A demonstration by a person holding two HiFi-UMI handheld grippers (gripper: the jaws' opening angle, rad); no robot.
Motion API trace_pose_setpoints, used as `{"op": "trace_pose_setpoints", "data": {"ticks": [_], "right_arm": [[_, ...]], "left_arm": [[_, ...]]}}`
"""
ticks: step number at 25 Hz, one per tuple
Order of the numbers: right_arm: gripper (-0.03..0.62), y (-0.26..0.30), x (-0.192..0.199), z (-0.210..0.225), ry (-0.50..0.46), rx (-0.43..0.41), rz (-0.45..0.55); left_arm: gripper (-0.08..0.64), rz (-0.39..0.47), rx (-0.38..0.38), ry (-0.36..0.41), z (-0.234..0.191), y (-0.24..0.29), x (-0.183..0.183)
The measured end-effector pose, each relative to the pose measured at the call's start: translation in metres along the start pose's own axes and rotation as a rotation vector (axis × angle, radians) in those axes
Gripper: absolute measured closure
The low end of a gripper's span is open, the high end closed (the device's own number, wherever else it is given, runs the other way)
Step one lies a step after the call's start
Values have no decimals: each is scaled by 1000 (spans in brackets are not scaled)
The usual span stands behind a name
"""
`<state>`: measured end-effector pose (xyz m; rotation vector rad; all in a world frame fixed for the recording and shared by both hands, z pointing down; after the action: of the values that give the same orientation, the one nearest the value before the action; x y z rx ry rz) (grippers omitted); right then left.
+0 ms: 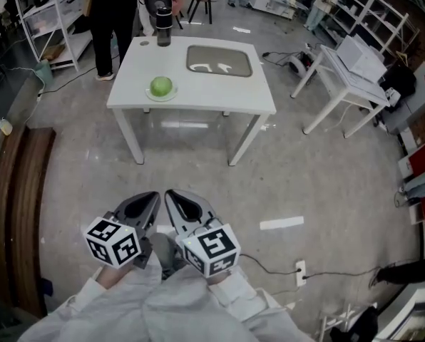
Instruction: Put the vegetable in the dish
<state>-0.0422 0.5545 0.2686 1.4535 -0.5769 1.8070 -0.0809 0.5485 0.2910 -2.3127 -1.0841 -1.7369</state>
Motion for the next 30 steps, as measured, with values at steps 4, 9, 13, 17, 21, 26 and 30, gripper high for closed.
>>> {"op": "trace_pose_setpoints", "data": {"ticks": [4,9,13,17,21,26,30], "right_arm": [[578,0,1,12,8,10,5],[578,16,-2,40,18,22,2],[578,39,-8,66,14,37,-3],[578,72,-19,100,17,49,-6],[578,110,-42,134,23,56,16],[578,153,-63,169,29,89,33],[578,186,-73,195,35,118,35]], "left_arm": [[552,2,0,30,3,11,-2],[552,-22,6,40,-8,32,-4],[552,-15,4,36,-31,57,-23],[552,-4,-2,34,-60,90,-51],[552,9,11,43,-88,126,-89],[552,10,45,72,-117,162,-129],[552,-3,80,101,-138,189,-151]]}}
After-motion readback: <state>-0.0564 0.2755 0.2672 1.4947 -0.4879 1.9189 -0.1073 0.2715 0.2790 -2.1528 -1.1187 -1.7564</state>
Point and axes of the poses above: the fingertips, and each gripper's own axes: y forward along the fingers, z to its right, x out of its underside, the point moved 1 cm from there along -y, backward along the fingers, and after that the axes turned 14 degrees about -x, right-handed, at the moved point
